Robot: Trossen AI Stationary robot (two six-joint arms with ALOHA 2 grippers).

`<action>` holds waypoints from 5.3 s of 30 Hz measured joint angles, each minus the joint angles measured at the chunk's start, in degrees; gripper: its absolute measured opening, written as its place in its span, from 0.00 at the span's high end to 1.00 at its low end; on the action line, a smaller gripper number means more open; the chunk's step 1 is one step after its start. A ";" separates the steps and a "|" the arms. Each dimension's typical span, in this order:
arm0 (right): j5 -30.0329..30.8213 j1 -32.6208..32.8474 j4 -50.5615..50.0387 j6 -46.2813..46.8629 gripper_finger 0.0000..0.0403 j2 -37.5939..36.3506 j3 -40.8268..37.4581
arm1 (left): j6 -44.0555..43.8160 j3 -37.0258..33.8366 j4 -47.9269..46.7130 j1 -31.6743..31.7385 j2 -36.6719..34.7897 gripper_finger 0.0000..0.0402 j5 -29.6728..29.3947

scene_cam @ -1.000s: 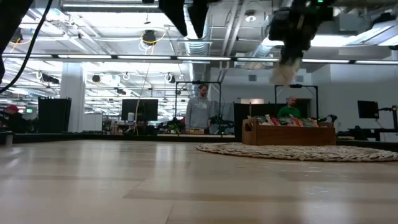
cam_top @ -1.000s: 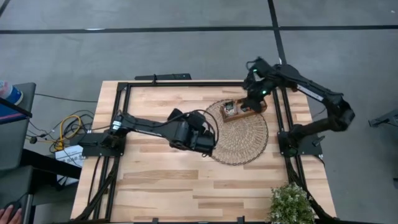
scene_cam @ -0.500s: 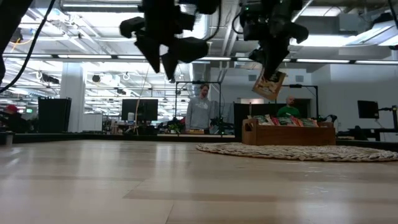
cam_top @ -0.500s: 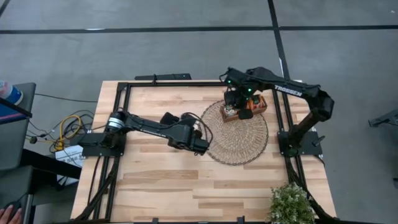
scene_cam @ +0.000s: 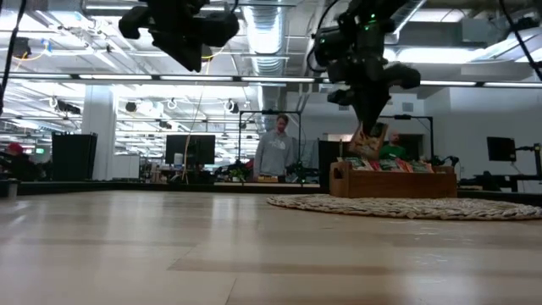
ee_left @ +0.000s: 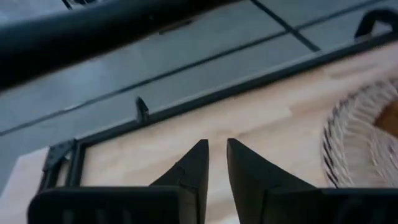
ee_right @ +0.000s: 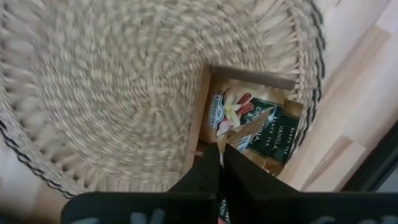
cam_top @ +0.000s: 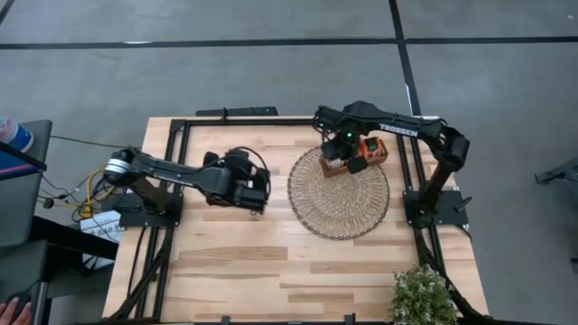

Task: Pick & Place Tea
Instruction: Put the brown tea pack into the brown organizer

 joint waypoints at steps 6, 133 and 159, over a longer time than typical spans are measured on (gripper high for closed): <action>2.39 0.37 -3.17 -2.36 1.00 4.37 3.93 | -1.53 -4.11 -0.12 1.92 -4.37 0.88 -1.88; -5.78 -0.33 1.61 14.81 0.85 -3.26 9.37 | 20.11 -16.06 18.67 2.55 -22.18 0.88 3.55; -10.61 -4.50 20.88 20.62 0.93 -2.67 -14.07 | 25.90 -16.06 21.05 2.55 -22.18 0.88 4.62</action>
